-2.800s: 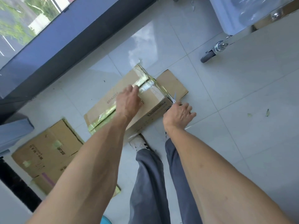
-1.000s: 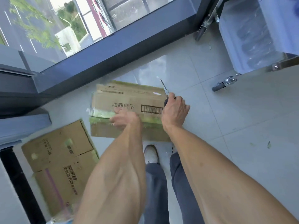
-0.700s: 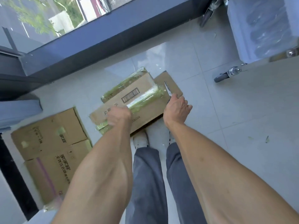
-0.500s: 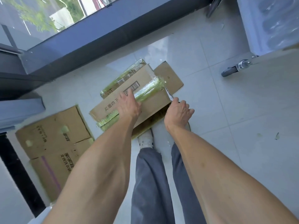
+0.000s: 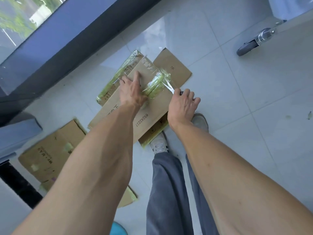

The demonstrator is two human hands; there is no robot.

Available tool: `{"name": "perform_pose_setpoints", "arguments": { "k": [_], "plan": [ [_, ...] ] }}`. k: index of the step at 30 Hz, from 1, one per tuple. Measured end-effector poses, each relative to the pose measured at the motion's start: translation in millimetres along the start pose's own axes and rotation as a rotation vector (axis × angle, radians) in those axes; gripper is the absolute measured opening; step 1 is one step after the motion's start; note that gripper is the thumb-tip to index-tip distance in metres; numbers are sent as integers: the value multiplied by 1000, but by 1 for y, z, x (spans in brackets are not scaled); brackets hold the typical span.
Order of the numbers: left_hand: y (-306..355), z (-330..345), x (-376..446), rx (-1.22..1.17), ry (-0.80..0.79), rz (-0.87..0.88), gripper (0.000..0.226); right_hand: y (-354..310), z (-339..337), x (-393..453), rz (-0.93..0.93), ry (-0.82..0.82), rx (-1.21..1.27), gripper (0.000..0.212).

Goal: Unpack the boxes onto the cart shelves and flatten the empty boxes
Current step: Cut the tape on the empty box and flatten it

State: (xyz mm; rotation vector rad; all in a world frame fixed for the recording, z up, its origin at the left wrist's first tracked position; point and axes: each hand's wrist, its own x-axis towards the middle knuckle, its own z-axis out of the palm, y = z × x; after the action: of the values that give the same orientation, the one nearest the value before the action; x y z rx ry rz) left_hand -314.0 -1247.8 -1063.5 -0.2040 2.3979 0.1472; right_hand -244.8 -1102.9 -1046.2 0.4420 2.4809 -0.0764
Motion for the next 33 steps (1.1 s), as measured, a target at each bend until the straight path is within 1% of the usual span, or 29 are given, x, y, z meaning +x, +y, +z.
{"name": "perform_pose_setpoints", "arguments": {
  "k": [3,5,8,10,13,15,17,21,23,25,26,27,29,31,33],
  "plan": [
    [0,-14,-6,-39,-30,39,81,-6,-8,-4,14,16,-82,47],
    [2,-23,-8,-95,-42,27,86,-8,-16,-4,14,26,-98,52],
    [2,-26,-11,-109,-56,0,86,-12,-22,-2,-13,71,-105,46],
    [0,-23,-12,-128,-37,-14,86,-13,-25,5,-31,107,-94,43],
    [-3,-14,-17,-137,-1,3,84,-22,-28,23,-89,117,-132,38],
    [-5,-9,-19,-116,24,25,80,-33,-29,34,-123,112,-146,34],
    [-10,-7,-21,-111,50,41,75,-45,-27,38,-131,93,-106,31],
    [-27,-9,-21,-140,104,77,55,-48,-19,25,-66,57,34,35],
    [-30,-14,-18,-170,236,-5,46,-39,-15,14,5,41,68,34],
    [-29,-20,-16,-121,407,-150,37,-26,-13,4,58,5,77,39],
    [-29,-24,-17,-97,468,-224,34,-20,-14,0,58,-9,66,42],
    [-28,-27,-17,-98,501,-296,31,-14,-14,-3,42,-22,44,44],
    [-24,-32,-16,-196,503,-453,31,-6,-15,-9,34,-53,-10,46],
    [-19,-35,-17,-311,521,-584,30,0,-18,-13,104,-91,-8,45],
    [-16,-37,-17,-395,573,-650,25,0,-20,-15,195,-124,47,44]
  ]
}}
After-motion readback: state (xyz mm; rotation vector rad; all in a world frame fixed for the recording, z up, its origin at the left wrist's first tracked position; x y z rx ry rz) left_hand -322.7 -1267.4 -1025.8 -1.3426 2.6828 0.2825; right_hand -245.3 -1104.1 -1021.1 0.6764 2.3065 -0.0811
